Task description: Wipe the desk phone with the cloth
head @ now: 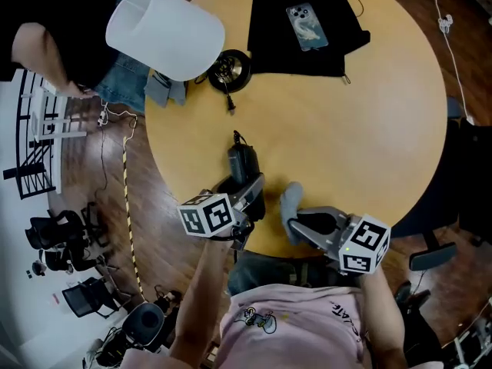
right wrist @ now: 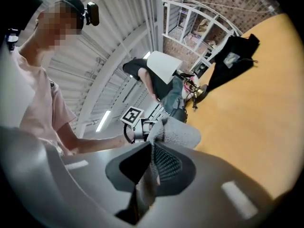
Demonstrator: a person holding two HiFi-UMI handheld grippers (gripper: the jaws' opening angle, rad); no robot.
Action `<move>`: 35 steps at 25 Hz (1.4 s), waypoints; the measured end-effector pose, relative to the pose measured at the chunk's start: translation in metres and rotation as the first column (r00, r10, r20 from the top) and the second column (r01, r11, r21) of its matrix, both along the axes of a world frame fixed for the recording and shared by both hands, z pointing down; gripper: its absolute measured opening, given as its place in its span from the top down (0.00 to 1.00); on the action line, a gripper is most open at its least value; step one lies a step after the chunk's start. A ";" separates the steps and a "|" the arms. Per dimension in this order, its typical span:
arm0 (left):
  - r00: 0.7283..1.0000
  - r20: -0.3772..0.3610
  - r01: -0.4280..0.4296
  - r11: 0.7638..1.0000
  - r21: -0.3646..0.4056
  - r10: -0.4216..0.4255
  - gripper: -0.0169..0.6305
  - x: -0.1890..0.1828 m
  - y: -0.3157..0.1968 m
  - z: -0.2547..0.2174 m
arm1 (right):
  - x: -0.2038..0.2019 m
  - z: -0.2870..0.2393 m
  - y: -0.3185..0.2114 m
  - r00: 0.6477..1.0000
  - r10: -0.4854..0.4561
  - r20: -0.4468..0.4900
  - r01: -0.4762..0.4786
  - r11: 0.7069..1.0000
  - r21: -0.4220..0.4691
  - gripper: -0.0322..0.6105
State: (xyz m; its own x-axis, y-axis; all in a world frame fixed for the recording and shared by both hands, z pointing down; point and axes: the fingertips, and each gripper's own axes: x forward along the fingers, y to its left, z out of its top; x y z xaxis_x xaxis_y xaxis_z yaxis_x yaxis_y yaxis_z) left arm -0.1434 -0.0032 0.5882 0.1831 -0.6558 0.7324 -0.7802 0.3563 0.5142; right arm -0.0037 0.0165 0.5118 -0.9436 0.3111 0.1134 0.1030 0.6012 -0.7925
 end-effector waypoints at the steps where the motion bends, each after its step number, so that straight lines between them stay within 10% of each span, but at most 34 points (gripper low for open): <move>1: 0.998 0.060 -0.008 0.998 -0.061 0.012 0.50 -0.001 -0.001 0.008 | 0.006 0.001 -0.003 1.000 0.023 -0.008 -0.023 1.000 -0.003 0.91; 5: 0.958 0.268 -0.023 0.962 -0.272 0.099 0.50 0.000 -0.004 0.038 | 0.020 0.004 -0.020 0.995 0.093 -0.037 -0.093 0.996 0.017 0.91; 12: 0.883 0.417 -0.049 0.926 -0.374 0.216 0.50 0.011 -0.010 0.055 | 0.035 0.011 -0.028 0.989 0.123 -0.081 -0.119 0.992 0.049 0.91; 19: 0.875 0.455 -0.059 0.969 -0.239 0.165 0.34 0.016 -0.016 0.030 | 0.012 0.016 -0.037 0.983 0.130 -0.133 -0.107 0.980 0.166 0.91; 26: 0.862 0.504 0.002 0.994 -0.109 0.053 0.34 -0.013 0.048 -0.034 | -0.121 0.023 -0.048 0.973 0.053 -0.224 0.043 0.913 0.405 0.91; 35: 0.917 0.333 0.156 0.966 0.204 -0.219 0.34 -0.074 0.105 -0.091 | -0.087 0.080 0.059 0.859 -0.094 -0.503 0.273 0.915 0.296 0.91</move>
State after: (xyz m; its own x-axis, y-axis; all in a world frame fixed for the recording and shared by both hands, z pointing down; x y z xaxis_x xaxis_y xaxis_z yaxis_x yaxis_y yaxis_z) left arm -0.2170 0.1018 0.4974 -0.2027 -0.7725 0.6018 -0.8482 0.4456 0.2863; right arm -0.0910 0.0758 0.5921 -0.6765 0.3291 0.6588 -0.0901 0.8508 -0.5176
